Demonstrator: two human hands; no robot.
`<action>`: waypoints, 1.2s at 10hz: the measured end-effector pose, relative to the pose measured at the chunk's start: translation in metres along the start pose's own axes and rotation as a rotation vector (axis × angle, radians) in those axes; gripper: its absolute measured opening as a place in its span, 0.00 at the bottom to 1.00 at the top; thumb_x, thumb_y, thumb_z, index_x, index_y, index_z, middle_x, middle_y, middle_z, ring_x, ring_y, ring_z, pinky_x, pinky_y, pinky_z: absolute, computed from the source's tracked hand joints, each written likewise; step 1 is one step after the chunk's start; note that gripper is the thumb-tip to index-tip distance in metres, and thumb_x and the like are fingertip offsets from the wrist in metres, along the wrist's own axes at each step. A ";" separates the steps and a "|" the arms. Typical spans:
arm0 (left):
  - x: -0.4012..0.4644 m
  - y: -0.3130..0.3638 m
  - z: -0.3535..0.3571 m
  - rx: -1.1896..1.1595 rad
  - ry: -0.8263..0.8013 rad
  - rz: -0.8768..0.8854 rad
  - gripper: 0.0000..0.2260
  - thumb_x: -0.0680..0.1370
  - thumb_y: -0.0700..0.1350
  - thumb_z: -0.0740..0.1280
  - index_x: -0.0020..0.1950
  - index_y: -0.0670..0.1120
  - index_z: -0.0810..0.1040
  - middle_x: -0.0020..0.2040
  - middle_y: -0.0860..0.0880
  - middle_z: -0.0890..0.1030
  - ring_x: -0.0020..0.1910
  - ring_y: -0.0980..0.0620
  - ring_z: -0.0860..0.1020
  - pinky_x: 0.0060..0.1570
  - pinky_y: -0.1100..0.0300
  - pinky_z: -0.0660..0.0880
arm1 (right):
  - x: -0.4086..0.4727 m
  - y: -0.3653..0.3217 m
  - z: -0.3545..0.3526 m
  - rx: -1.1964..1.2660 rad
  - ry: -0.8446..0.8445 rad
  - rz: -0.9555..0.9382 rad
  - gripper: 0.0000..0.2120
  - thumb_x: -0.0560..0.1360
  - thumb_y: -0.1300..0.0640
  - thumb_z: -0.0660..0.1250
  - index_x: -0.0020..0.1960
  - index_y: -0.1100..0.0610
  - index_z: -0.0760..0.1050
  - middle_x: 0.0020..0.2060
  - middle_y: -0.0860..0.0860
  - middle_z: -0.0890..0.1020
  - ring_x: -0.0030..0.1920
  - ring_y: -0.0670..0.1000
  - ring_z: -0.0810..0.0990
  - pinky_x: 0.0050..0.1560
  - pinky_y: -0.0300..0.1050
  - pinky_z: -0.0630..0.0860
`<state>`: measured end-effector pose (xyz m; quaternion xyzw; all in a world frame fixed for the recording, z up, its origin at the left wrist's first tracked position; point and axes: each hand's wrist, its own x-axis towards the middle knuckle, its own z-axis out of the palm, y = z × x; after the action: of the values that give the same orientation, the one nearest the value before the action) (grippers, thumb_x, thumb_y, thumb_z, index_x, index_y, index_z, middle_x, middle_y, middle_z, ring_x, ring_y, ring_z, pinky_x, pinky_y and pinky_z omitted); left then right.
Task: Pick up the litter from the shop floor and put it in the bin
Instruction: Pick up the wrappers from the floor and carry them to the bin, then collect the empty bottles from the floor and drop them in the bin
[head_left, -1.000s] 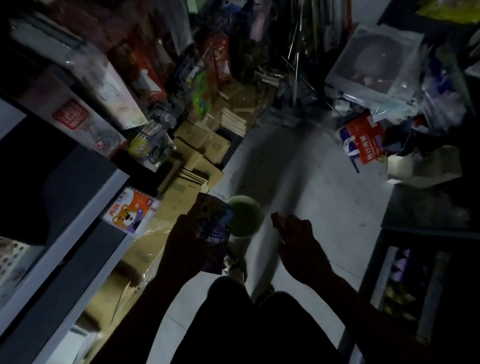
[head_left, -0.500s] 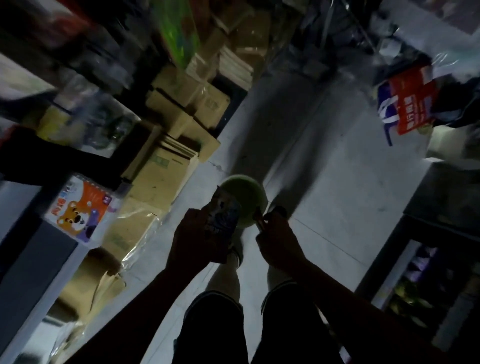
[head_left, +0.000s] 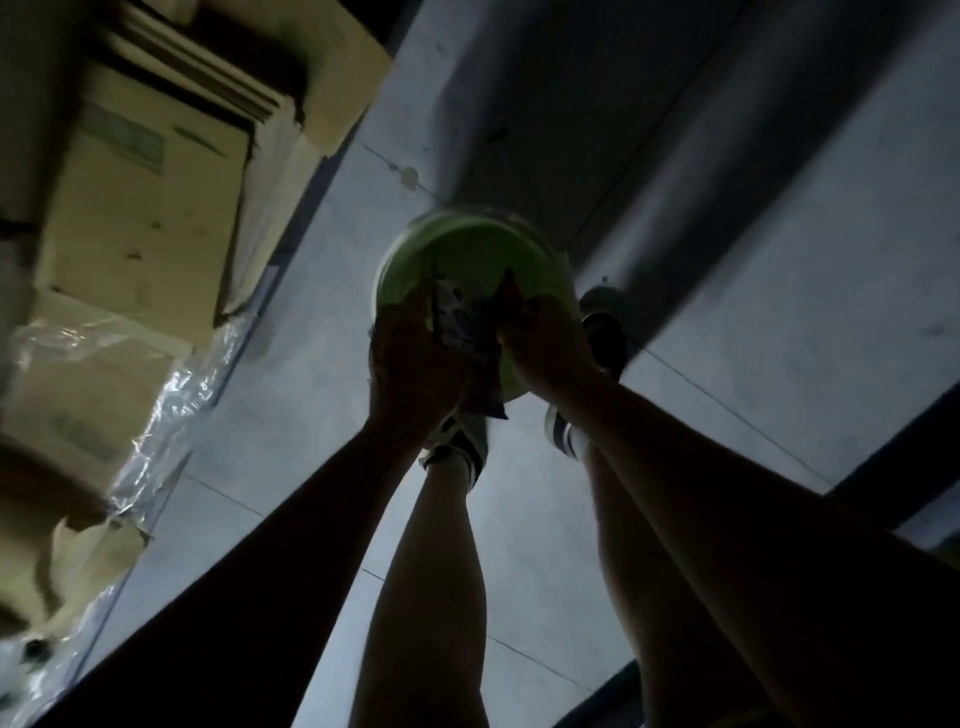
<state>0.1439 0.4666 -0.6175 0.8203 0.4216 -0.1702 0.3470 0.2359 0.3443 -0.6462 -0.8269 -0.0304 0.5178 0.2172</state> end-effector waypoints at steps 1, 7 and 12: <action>0.006 0.000 0.012 0.011 -0.007 0.041 0.21 0.82 0.49 0.68 0.74 0.49 0.71 0.57 0.57 0.75 0.50 0.66 0.74 0.37 0.80 0.68 | 0.017 0.014 0.015 0.055 0.033 -0.099 0.07 0.83 0.52 0.59 0.59 0.50 0.73 0.46 0.52 0.77 0.39 0.43 0.73 0.40 0.43 0.77; -0.114 0.099 -0.158 0.074 -0.029 -0.004 0.27 0.75 0.46 0.73 0.73 0.50 0.72 0.62 0.51 0.77 0.59 0.51 0.78 0.51 0.61 0.73 | -0.191 -0.050 -0.126 -0.141 -0.002 -0.116 0.27 0.78 0.46 0.66 0.73 0.54 0.65 0.67 0.55 0.74 0.66 0.56 0.75 0.61 0.50 0.74; -0.310 0.217 -0.323 0.040 0.371 -0.018 0.25 0.75 0.53 0.70 0.71 0.47 0.74 0.63 0.44 0.78 0.62 0.42 0.77 0.55 0.46 0.79 | -0.387 -0.180 -0.252 -0.636 0.033 -0.576 0.25 0.77 0.45 0.62 0.71 0.55 0.67 0.62 0.58 0.74 0.62 0.60 0.75 0.59 0.53 0.74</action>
<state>0.1340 0.4315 -0.1212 0.8405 0.4823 -0.0274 0.2453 0.3073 0.3179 -0.1568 -0.8185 -0.4149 0.3876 0.0875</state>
